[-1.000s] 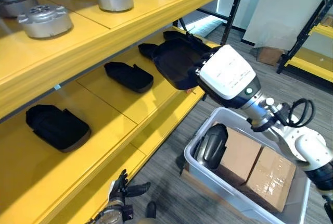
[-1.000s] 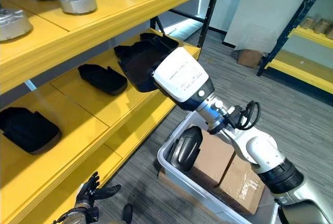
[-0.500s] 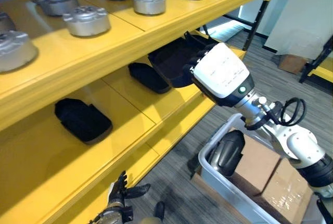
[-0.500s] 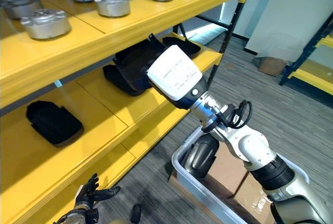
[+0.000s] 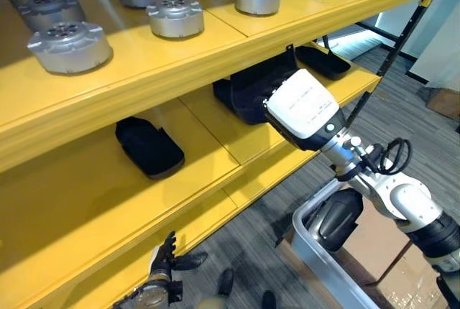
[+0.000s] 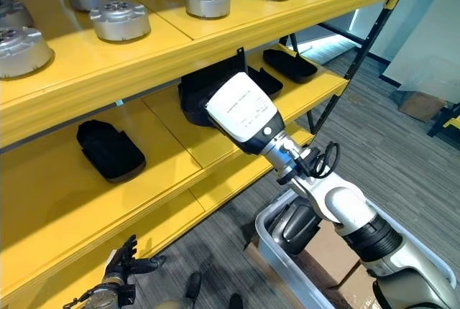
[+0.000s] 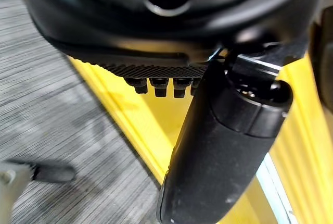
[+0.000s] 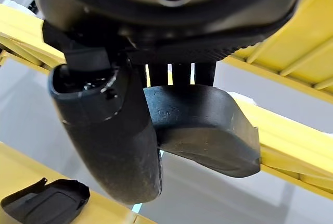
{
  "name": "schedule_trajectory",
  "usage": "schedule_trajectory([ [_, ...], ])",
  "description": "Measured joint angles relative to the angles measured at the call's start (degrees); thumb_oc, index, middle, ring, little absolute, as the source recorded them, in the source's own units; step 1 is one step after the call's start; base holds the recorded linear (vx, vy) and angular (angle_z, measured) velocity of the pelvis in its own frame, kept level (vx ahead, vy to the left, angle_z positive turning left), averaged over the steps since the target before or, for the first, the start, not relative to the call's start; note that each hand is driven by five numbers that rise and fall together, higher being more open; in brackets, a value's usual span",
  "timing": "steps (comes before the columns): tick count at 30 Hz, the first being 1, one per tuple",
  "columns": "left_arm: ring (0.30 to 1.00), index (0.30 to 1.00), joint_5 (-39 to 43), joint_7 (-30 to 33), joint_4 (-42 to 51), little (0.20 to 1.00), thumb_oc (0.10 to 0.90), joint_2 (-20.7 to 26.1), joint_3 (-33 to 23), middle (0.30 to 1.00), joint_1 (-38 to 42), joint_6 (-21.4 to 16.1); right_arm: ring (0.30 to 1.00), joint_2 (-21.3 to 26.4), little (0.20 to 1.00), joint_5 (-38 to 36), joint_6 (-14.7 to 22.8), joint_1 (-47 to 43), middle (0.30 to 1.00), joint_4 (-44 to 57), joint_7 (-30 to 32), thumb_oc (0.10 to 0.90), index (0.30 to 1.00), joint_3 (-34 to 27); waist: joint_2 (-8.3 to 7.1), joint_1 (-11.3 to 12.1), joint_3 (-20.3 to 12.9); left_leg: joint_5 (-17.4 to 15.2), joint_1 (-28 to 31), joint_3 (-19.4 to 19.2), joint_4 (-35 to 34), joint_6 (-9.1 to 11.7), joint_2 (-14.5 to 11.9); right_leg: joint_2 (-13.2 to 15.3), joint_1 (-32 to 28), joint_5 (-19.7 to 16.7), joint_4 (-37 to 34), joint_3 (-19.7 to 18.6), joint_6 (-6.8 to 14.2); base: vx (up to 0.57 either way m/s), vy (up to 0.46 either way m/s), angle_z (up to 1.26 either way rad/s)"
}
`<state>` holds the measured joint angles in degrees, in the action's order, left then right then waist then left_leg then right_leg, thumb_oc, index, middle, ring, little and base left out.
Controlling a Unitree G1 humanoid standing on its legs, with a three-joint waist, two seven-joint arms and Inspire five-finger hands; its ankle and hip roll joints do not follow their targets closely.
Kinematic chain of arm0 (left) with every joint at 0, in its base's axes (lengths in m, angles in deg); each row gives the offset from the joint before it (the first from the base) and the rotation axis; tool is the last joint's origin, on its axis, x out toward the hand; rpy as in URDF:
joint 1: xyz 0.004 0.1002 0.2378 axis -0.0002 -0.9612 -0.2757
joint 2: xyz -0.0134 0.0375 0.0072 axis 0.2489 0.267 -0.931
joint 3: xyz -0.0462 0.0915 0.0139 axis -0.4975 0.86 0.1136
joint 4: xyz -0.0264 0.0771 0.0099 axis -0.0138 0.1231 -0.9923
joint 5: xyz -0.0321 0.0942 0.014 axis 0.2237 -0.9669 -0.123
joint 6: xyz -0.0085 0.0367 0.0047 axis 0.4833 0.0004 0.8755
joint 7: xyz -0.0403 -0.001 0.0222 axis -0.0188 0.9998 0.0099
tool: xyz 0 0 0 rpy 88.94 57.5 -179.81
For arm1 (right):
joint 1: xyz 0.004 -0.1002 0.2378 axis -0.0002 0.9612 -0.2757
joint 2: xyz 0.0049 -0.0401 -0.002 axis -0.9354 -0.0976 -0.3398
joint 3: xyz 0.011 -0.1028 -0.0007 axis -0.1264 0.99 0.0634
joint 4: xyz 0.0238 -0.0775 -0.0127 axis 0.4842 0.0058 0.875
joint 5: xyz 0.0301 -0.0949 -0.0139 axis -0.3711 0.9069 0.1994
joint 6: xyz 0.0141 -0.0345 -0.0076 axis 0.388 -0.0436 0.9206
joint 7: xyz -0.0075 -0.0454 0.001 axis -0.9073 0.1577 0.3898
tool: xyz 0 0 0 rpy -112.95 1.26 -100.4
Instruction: Move parts from the plastic box to the shelf.
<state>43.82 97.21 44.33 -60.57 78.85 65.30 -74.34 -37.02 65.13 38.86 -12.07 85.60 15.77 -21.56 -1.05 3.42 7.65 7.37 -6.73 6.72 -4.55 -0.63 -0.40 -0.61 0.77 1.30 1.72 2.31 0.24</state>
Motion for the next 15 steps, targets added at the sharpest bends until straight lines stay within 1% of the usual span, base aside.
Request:
schedule_trajectory([
  [1,1.000,1.000,0.0,-0.1,0.1,1.000,0.900,-0.2,0.1,1.000,-0.1,0.0,0.300,0.0,0.300,-0.3,0.1,0.1,0.300,0.5,0.0,0.400,0.300,-0.3,0.07,-0.1,0.0,0.3,-0.1,-0.1,0.0,0.5,-0.2,-0.1,-0.8,-0.4,-1.1,0.0,0.2,0.05,-0.037,0.08],
  [3,1.000,1.000,-0.1,-0.1,0.1,1.000,0.900,-0.2,0.1,1.000,-0.1,0.0,0.300,0.0,0.300,-0.7,0.6,0.1,0.300,1.0,0.0,0.400,0.300,-0.4,0.05,0.0,0.0,0.5,0.0,-0.1,0.0,0.6,-0.1,-0.1,-1.8,-1.1,-2.7,0.2,0.6,0.04,-0.034,0.07],
  [4,1.000,1.000,-0.1,-0.1,0.2,1.000,0.900,-0.1,0.0,1.000,-0.1,0.0,0.300,-0.1,0.300,-1.2,1.2,0.1,0.300,1.1,0.0,0.400,0.300,-0.5,0.13,0.0,0.0,1.3,0.5,0.0,0.0,1.2,0.0,0.0,-3.1,-1.4,-4.0,0.4,0.8,0.06,-0.056,0.10],
  [6,1.000,1.000,-0.1,-0.2,0.4,1.000,0.900,-0.3,0.1,1.000,-0.3,0.0,0.300,-0.3,0.300,-1.5,1.3,0.3,0.300,1.1,0.0,0.400,0.300,-0.5,0.00,-0.1,-0.1,1.7,2.1,0.4,0.0,0.9,1.0,0.7,-6.3,-1.5,-6.7,1.5,0.9,0.04,-0.060,0.24],
  [8,1.000,1.000,-0.1,-0.1,1.5,1.000,0.900,-0.3,-0.1,1.000,-0.3,0.0,0.300,-0.4,0.300,-2.3,1.2,0.3,0.300,1.2,0.0,0.400,0.300,-0.5,0.02,0.0,-0.1,1.8,2.2,1.6,0.0,0.8,1.6,0.8,-6.8,-1.2,-6.7,2.2,1.3,0.03,-0.076,0.33],
  [9,1.000,1.000,-0.1,-0.1,1.8,1.000,0.900,-0.3,-0.2,1.000,-0.5,0.0,0.300,-0.4,0.300,-2.3,1.1,0.3,0.300,1.1,0.0,0.400,0.300,-0.5,0.02,0.3,-0.1,1.8,2.2,2.1,0.1,0.8,1.8,0.9,-7.2,-0.9,-6.7,2.9,1.6,0.00,-0.087,0.43],
  [10,1.000,1.000,-0.1,-0.1,1.9,1.000,0.900,-0.3,-0.2,1.000,-0.1,0.0,0.300,-0.4,0.300,-2.4,0.9,0.1,0.300,1.1,0.0,0.400,0.300,-0.6,0.01,1.4,-0.1,1.8,2.3,3.0,0.1,0.8,2.0,0.9,-7.5,-0.4,-6.7,3.1,1.7,-0.01,-0.047,0.37],
  [11,1.000,1.000,0.0,0.0,1.9,1.000,0.900,-0.2,-0.4,1.000,-0.3,0.0,0.300,-0.6,0.300,-2.4,0.9,0.1,0.300,1.1,0.0,0.400,0.300,-0.6,0.00,2.0,-0.1,1.8,2.3,3.1,0.1,0.9,2.1,0.8,-7.6,-0.1,-6.7,3.3,1.6,-0.10,-0.049,0.26],
  [12,1.000,1.000,0.0,0.0,1.8,1.000,0.900,-0.1,-0.8,1.000,-0.6,0.1,0.300,-0.6,0.300,-2.4,0.8,0.1,0.300,1.1,0.0,0.400,0.300,-0.6,0.00,1.7,-0.1,1.9,2.3,3.2,0.1,1.0,2.1,0.8,-7.7,0.0,-6.7,3.6,1.4,-0.09,-0.022,0.09],
  [14,1.000,1.000,0.0,-0.1,1.9,1.000,0.900,-0.1,-0.9,1.000,-0.5,0.2,0.300,-0.7,0.300,-2.9,0.7,0.1,0.300,0.6,0.4,0.400,0.300,-0.8,-0.14,1.8,0.1,2.3,1.0,3.5,1.5,1.7,2.4,0.5,-7.5,0.1,-6.7,4.6,1.2,-0.16,0.004,0.33],
  [15,1.000,1.000,0.1,-0.1,1.7,1.000,0.900,-0.1,-0.3,1.000,0.3,0.2,0.300,-0.2,0.300,-2.9,0.1,0.2,0.300,0.5,0.5,0.400,0.300,-1.0,0.57,1.4,0.8,3.2,-0.3,5.2,1.8,3.3,2.7,-0.1,-7.8,-0.1,-6.2,6.7,0.5,-0.19,0.056,1.40],
])
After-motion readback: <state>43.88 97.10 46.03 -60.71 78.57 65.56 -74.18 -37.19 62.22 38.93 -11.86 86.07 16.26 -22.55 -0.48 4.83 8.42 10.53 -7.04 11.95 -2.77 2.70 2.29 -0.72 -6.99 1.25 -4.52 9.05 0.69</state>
